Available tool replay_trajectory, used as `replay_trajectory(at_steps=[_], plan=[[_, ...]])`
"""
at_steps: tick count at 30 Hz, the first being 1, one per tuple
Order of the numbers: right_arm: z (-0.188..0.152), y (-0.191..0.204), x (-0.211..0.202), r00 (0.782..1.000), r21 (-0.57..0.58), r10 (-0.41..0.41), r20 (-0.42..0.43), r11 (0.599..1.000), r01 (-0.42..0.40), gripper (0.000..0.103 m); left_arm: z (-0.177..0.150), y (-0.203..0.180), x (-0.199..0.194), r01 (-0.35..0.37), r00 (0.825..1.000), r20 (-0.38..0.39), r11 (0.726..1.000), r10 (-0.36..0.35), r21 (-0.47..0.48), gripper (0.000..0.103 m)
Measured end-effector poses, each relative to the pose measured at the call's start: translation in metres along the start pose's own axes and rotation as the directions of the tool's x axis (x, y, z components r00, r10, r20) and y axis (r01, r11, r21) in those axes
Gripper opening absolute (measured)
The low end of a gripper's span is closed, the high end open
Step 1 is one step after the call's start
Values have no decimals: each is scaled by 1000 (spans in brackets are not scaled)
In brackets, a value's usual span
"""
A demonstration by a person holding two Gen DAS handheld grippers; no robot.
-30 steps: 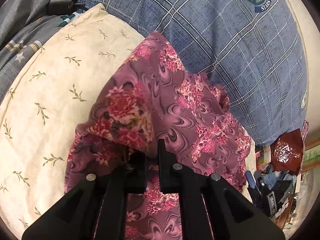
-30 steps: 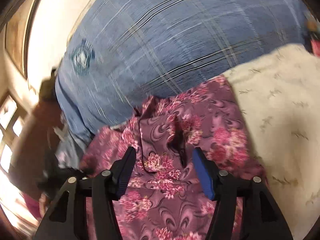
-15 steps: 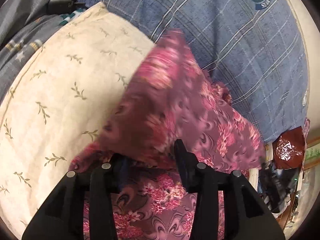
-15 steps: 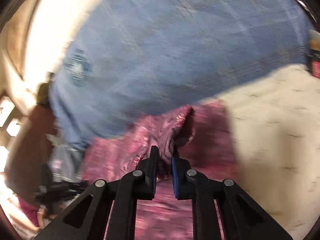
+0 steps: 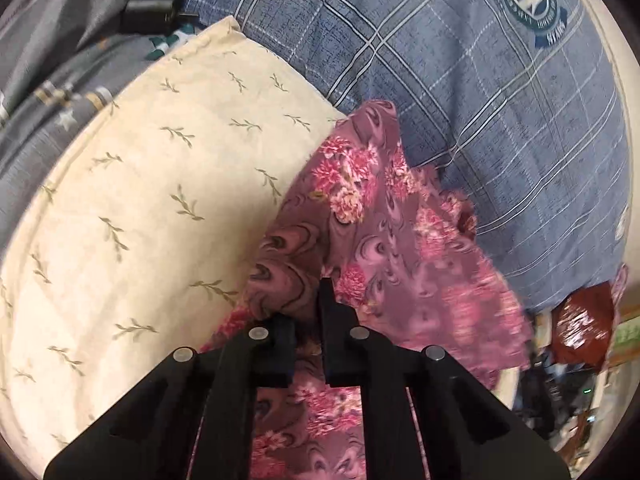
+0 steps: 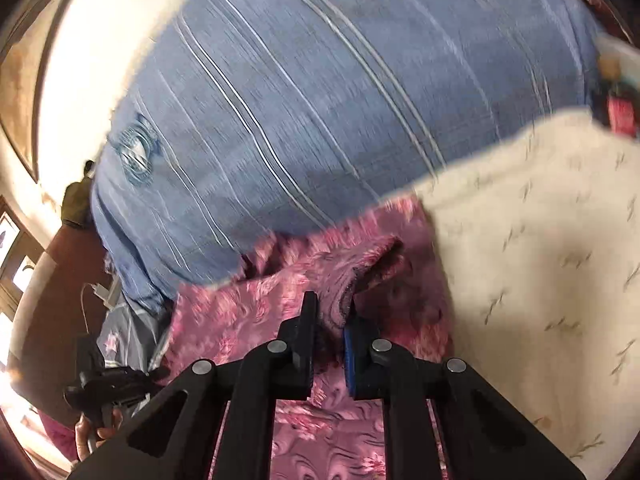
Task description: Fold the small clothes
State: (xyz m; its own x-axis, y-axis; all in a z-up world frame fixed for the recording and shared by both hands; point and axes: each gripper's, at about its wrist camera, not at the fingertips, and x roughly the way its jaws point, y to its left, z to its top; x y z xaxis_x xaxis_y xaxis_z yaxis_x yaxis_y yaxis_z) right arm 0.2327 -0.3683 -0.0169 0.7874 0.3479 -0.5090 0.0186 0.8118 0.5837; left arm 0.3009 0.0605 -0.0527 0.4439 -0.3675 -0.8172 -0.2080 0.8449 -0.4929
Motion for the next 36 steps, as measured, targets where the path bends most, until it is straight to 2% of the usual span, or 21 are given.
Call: replay_trajectory(at_steps=[1,2,4,5,6,8,10,12,14,15,16,21,24,26,27,28,29,31,32,34,36], plan=[[-1,-2,0,1000,-2,-4,-10,1000,4,11,-1,1,5,-14,1000,-18,1000,14,7,8],[-4,-8,9,997,-9,-54,-56,999,53,11,-3,3,12,-32,999,-41,999,32,12,9],[-13,-19,28,979,-26,-131,-155,991,129,11,-7,8,18,-32,998,-53,999,34,22,11],[-21,-25,37,967,-29,-138,-213,990,135,10,-8,8,13,-29,998,-49,999,31,36,11],[-24,-25,33,973,-23,-125,-196,992,122,17,-11,8,8,-27,998,-52,998,29,51,11],[-22,-21,16,978,-4,-126,-167,992,127,22,-19,4,-10,-34,998,-43,993,39,115,11],[-19,-17,-5,984,7,-146,-107,989,147,22,-29,-4,-29,-24,999,-30,983,30,181,11],[-14,-8,-27,994,18,-107,-18,994,107,25,-34,-14,-49,-24,1000,8,973,23,228,12],[-8,3,-29,997,0,-72,6,997,72,28,-25,-32,-57,-21,999,48,963,8,267,24],[-6,10,-24,998,-22,-66,0,998,66,28,-18,-39,-57,-28,998,69,961,10,274,33],[-4,15,-19,997,-37,-72,-6,997,72,28,-8,-46,-53,-42,996,92,960,17,278,35],[7,31,21,997,-42,-44,-55,998,42,28,40,-77,-2,-77,995,89,950,52,303,35],[11,32,42,997,-31,-23,-77,999,21,28,55,-81,33,-147,988,79,939,129,309,35],[11,29,55,995,-30,-27,-92,999,24,28,64,-71,56,-211,977,81,932,195,295,35],[11,24,62,994,-27,-40,-104,999,38,28,68,-61,67,-222,975,60,939,214,262,35],[10,21,67,992,-24,-53,-115,998,51,28,72,-51,75,-205,979,30,951,204,233,35],[8,14,77,987,-18,-85,-137,996,83,25,76,-43,75,-169,986,42,964,164,206,35],[3,-1,93,977,6,-95,-192,995,99,20,82,-41,74,-163,987,34,964,159,210,35],[5,-1,92,980,3,-91,-176,996,93,18,83,-40,71,-159,987,24,964,157,213,35],[9,4,89,977,-4,-93,-191,996,94,24,80,-39,58,-143,990,16,962,143,231,35],[11,13,68,988,-31,-60,-142,998,56,25,68,-38,39,-122,992,23,955,121,270,35]])
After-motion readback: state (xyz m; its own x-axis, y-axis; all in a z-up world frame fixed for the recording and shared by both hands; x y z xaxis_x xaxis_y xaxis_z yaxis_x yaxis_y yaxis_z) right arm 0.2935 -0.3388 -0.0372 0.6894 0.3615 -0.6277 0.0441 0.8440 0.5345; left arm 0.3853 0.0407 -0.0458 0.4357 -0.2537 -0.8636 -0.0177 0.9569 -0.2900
